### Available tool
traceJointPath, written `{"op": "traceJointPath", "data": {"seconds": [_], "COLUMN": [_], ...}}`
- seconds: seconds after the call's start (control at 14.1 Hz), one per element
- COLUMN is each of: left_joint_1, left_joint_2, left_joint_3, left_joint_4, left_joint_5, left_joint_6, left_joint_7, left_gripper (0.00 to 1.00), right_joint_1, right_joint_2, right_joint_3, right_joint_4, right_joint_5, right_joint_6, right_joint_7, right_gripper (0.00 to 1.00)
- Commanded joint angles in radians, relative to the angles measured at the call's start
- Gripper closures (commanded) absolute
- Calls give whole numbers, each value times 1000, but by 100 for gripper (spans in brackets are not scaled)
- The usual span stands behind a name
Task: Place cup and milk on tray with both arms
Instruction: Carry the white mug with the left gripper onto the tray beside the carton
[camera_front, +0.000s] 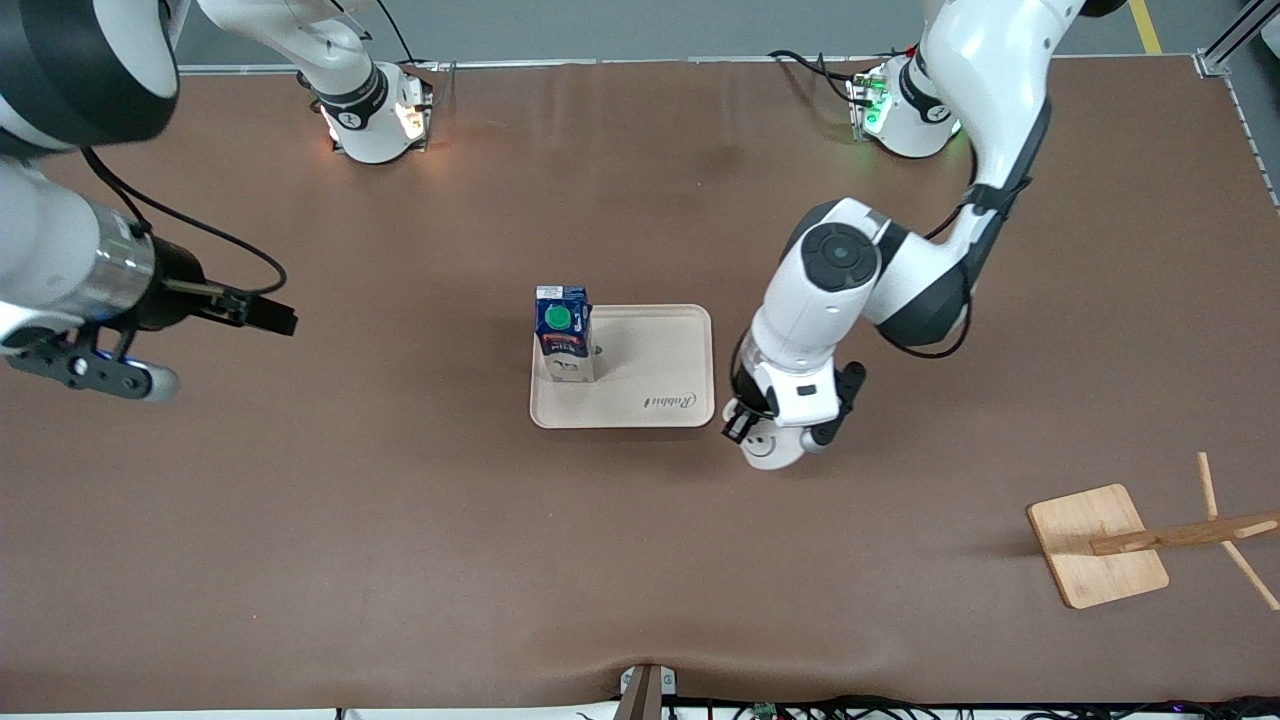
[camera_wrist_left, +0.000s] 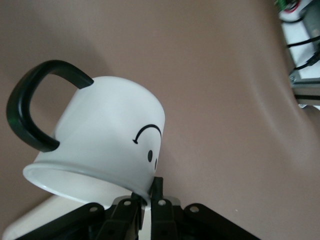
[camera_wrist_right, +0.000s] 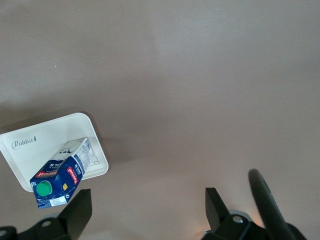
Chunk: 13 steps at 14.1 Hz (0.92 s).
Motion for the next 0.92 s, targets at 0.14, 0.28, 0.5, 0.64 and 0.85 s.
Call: {"op": "traceJointPath", "data": {"seconds": [0.14,0.28,0.5,0.64,0.85], "left_joint_1": [-44,-46,-32,-30,-32], "left_joint_2": [70,70,71,91,129], "left_joint_3": [5,3,5,6,6], "left_joint_4": [93,93,89,89,67], "left_joint_5": [-153,-271,-463,-588,-704], "left_joint_6": [-19,-17,-17,-13,15], "left_joint_7": [-200,-238,-234,-228,-228], "left_gripper": [100,100,100,100,100], "right_joint_1": [-24,-37,-70,-101,-124], "right_joint_2": [-214,-304,-423,-418,-411], "right_joint_3": [10,10,10,10,10], "right_joint_4": [-220,-332,-476,-493,-487], "right_joint_5": [-115,-117,-117,-108,-100], "right_joint_6": [18,55,106,110,116], "right_joint_7": [-206,-208,-209,-211,-218], "right_gripper": [0,0,0,0,0]}}
